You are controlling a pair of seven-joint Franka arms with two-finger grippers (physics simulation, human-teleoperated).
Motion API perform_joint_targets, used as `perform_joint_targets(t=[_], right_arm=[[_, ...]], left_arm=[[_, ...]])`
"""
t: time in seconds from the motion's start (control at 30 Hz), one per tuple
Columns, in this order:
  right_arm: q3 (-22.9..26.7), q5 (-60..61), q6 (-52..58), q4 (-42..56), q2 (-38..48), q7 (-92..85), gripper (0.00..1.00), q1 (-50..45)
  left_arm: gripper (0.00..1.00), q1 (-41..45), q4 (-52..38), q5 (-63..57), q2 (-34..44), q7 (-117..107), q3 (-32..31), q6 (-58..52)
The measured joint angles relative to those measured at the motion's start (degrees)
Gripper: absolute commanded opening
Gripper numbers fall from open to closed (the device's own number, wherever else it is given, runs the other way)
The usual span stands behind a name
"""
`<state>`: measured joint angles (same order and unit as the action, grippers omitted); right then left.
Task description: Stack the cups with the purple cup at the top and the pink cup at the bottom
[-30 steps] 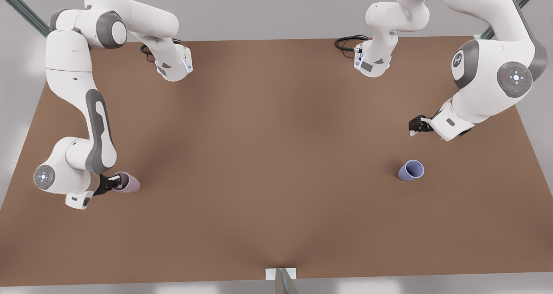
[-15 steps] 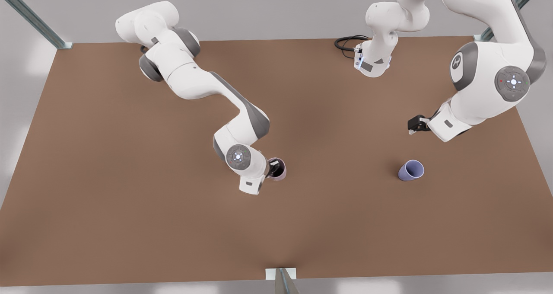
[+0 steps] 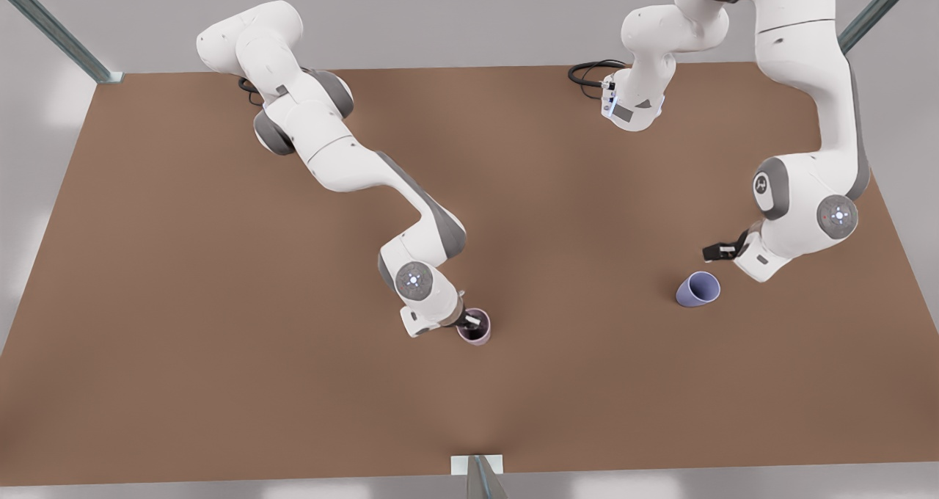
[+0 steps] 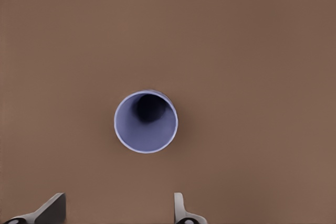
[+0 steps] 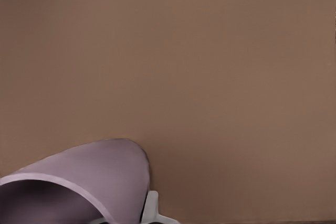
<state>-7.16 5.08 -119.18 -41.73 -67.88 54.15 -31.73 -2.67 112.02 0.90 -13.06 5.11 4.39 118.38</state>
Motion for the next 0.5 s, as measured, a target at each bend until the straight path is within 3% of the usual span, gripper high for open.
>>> perform_joint_targets(t=[0.27,0.33,0.37,0.43,0.5], right_arm=[[-1.86,0.02,-2.08,0.03,-1.21,11.66,0.22,-2.89],[-2.05,-0.01,-2.24,0.04,-1.29,13.76,0.37,-3.03],[-2.24,-0.03,-2.30,0.04,-1.44,14.72,0.68,-3.05],[-2.43,-0.05,-2.36,0.00,-1.68,16.50,0.81,-3.07],[-2.48,-0.06,-2.39,-0.03,-1.74,18.08,0.85,-3.13]], left_arm=[[1.00,-1.48,2.50,0.10,-2.32,0.95,-0.04,7.98],[1.00,-1.52,2.60,0.13,-3.84,1.12,-0.05,8.82],[1.00,-1.54,2.62,0.15,-4.52,1.20,-0.05,9.17],[1.00,-1.86,2.62,0.16,-5.71,1.35,-0.05,10.01],[1.00,-2.25,2.43,0.16,-6.10,1.49,-0.01,10.85]])
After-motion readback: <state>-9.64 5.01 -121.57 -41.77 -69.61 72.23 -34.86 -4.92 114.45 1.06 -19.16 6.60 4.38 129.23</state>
